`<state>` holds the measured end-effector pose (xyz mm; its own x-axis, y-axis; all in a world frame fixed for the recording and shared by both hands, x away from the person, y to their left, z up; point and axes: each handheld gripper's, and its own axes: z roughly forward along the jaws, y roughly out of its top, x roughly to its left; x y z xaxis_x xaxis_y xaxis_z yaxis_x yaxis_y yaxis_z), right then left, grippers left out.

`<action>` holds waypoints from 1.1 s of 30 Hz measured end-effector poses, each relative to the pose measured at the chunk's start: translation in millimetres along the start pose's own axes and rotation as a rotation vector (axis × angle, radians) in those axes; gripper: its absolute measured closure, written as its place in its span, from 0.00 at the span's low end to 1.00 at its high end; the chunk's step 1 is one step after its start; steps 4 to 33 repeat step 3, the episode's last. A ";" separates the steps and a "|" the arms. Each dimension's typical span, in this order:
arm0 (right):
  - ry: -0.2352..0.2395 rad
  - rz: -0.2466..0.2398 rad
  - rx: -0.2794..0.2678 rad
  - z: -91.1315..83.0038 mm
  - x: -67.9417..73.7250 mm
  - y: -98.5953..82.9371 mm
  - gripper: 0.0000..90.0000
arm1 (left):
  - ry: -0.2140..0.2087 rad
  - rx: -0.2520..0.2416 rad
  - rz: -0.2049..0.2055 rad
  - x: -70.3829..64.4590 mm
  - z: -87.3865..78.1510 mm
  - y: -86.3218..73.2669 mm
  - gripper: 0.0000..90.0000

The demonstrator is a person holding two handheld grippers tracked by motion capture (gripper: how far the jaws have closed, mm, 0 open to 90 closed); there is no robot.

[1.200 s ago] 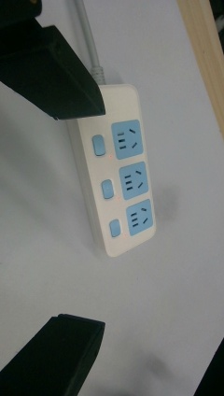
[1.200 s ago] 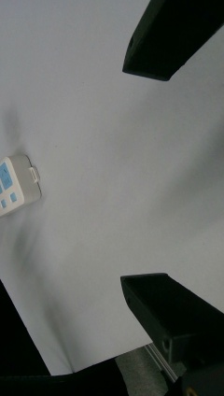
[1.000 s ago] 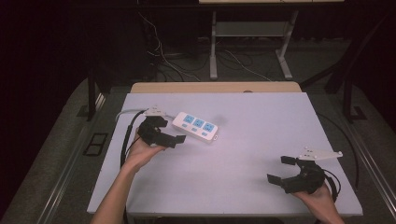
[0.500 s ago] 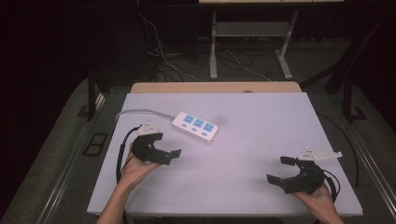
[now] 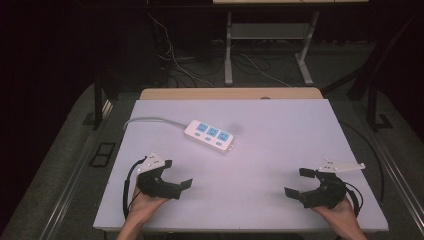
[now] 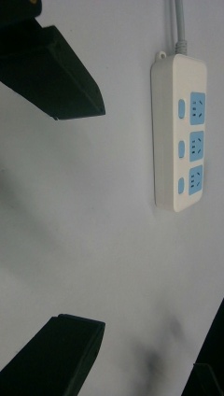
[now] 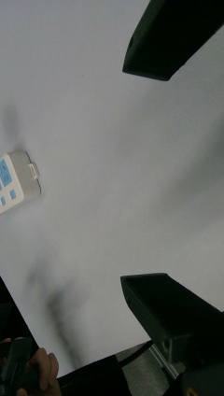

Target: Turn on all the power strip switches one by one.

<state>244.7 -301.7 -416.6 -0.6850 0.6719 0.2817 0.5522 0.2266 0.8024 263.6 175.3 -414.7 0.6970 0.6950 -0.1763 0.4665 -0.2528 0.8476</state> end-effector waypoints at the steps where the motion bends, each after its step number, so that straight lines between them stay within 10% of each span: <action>1: 0.000 0.000 -0.001 0.0 -0.1 -0.1 0.01 | -0.004 -0.001 -0.003 0.1 0.1 -1.4 0.00; 33: 0.001 0.003 0.001 0.2 -0.3 -0.3 0.01 | -0.002 -0.003 -0.003 0.4 -0.1 -2.9 0.00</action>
